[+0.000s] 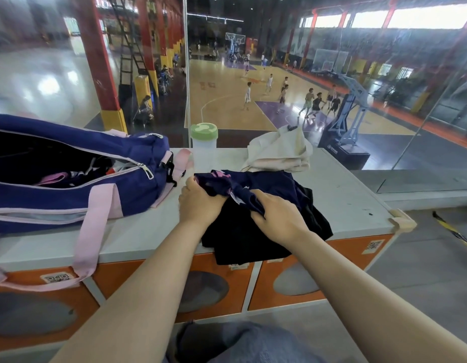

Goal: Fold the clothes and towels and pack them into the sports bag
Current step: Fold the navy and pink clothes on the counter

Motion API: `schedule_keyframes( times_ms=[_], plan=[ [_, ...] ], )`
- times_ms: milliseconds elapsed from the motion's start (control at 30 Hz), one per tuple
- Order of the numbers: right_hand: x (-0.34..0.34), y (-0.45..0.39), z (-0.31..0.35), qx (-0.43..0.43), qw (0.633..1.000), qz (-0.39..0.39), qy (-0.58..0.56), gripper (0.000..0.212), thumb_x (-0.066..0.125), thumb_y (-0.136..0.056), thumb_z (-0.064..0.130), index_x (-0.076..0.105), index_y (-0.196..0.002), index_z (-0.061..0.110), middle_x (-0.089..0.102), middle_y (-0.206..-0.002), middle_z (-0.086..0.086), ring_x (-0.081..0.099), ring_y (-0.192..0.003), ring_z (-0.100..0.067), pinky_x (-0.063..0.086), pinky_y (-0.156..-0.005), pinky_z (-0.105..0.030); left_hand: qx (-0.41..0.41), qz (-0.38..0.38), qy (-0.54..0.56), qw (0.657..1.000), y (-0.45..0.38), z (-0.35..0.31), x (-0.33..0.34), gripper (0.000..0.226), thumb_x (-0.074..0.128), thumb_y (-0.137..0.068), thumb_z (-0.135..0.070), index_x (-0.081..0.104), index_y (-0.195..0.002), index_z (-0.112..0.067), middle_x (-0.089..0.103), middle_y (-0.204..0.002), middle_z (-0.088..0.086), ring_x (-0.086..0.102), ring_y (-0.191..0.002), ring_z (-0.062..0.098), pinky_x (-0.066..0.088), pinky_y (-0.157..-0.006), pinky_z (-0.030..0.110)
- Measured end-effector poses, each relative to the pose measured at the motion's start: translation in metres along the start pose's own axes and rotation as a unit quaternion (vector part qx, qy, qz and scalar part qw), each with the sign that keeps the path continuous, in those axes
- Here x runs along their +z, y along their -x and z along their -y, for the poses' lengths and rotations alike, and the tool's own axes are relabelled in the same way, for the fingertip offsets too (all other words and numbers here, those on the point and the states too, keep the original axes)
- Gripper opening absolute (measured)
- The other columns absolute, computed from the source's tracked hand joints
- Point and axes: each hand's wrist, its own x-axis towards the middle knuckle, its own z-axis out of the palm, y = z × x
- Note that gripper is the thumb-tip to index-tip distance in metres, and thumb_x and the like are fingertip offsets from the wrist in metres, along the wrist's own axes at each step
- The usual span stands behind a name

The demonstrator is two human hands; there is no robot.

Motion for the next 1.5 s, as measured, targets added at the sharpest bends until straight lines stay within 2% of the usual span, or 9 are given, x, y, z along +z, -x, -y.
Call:
schedule_keyframes(
  times_ms=[133,233,333,467,800,967,1100,1300,1500],
  plan=[
    [-0.002,0.010,-0.003,-0.046,0.999,0.011,0.022,0.044,0.059,-0.087,0.028,0.055,-0.131,0.022,0.066,-0.120,0.004,0.058,-0.111,-0.022,0.044,-0.088,-0.033,-0.072,0.081,0.000,0.994,0.002,-0.009,-0.006,0.084,0.039,-0.072,-0.076,0.051,-0.130,-0.016,0.060,-0.125,0.010,0.051,-0.117,0.037,0.042,-0.101,0.045],
    [0.002,0.013,-0.003,-0.066,0.996,0.038,0.050,0.048,0.058,-0.086,0.035,0.053,-0.133,0.023,0.065,-0.123,0.005,0.057,-0.115,-0.022,0.039,-0.099,-0.034,-0.038,0.090,0.017,0.995,0.005,-0.017,-0.006,0.087,0.022,-0.065,-0.090,0.065,-0.109,-0.029,0.067,-0.111,0.004,0.055,-0.113,0.034,0.041,-0.101,0.047],
    [0.005,0.013,-0.005,-0.074,0.994,0.056,0.061,0.056,0.052,-0.086,0.055,0.051,-0.132,0.025,0.063,-0.123,0.007,0.054,-0.119,-0.018,0.034,-0.104,-0.033,-0.023,0.078,0.103,0.991,0.010,-0.026,-0.003,0.060,0.026,-0.083,-0.077,0.063,-0.082,-0.030,0.068,-0.092,-0.002,0.060,-0.101,0.026,0.046,-0.095,0.044],
    [0.002,0.014,-0.004,-0.070,0.994,0.062,0.047,0.071,0.043,-0.081,0.074,0.051,-0.132,0.026,0.060,-0.126,0.009,0.050,-0.123,-0.014,0.030,-0.109,-0.032,0.033,0.050,0.069,0.996,0.018,-0.025,0.001,0.041,0.051,-0.089,-0.057,0.061,-0.103,-0.020,0.062,-0.100,0.000,0.062,-0.088,0.020,0.044,-0.067,0.030],
    [0.001,0.014,-0.006,-0.050,0.997,0.049,-0.039,0.041,0.059,-0.084,0.039,0.057,-0.122,0.025,0.058,-0.128,0.010,0.047,-0.124,-0.013,0.030,-0.105,-0.029,0.201,0.043,-0.044,0.978,0.020,-0.026,0.004,0.044,0.059,-0.088,-0.040,0.051,-0.128,-0.023,0.046,-0.114,0.000,0.049,-0.104,0.015,0.039,-0.084,0.026],
    [0.002,0.016,-0.008,-0.056,0.997,0.054,-0.020,0.044,0.059,-0.081,0.040,0.057,-0.122,0.026,0.061,-0.123,0.010,0.049,-0.122,-0.014,0.031,-0.105,-0.030,0.202,0.007,-0.221,0.954,0.018,-0.023,0.005,0.046,0.052,-0.088,-0.056,0.061,-0.116,-0.021,0.045,-0.125,0.001,0.037,-0.120,0.026,0.031,-0.101,0.036],
    [0.003,0.016,-0.008,-0.058,0.997,0.052,-0.014,0.047,0.059,-0.081,0.039,0.056,-0.125,0.024,0.062,-0.121,0.008,0.050,-0.120,-0.016,0.031,-0.106,-0.031,0.234,0.037,-0.225,0.945,0.016,-0.021,0.007,0.054,0.047,-0.081,-0.070,0.056,-0.114,-0.028,0.053,-0.127,-0.003,0.038,-0.127,0.024,0.034,-0.104,0.040],
    [0.003,0.016,-0.008,-0.059,0.997,0.053,-0.014,0.047,0.058,-0.081,0.040,0.055,-0.126,0.026,0.061,-0.124,0.008,0.049,-0.122,-0.015,0.030,-0.107,-0.031,0.066,0.151,0.033,0.986,0.018,-0.024,0.008,0.086,0.070,-0.081,-0.047,0.020,-0.147,-0.028,0.053,-0.121,-0.006,0.058,-0.103,0.016,0.047,-0.088,0.031],
    [-0.009,0.019,-0.004,-0.061,0.993,0.045,-0.088,0.051,0.043,-0.088,0.064,0.060,-0.119,0.027,0.065,-0.111,0.013,0.056,-0.107,-0.006,0.040,-0.093,-0.025,0.015,0.117,0.039,0.992,0.007,-0.023,0.006,0.061,0.053,-0.080,-0.009,0.036,-0.137,-0.023,0.057,-0.108,0.001,0.058,-0.090,0.021,0.046,-0.069,0.030]
  ],
)
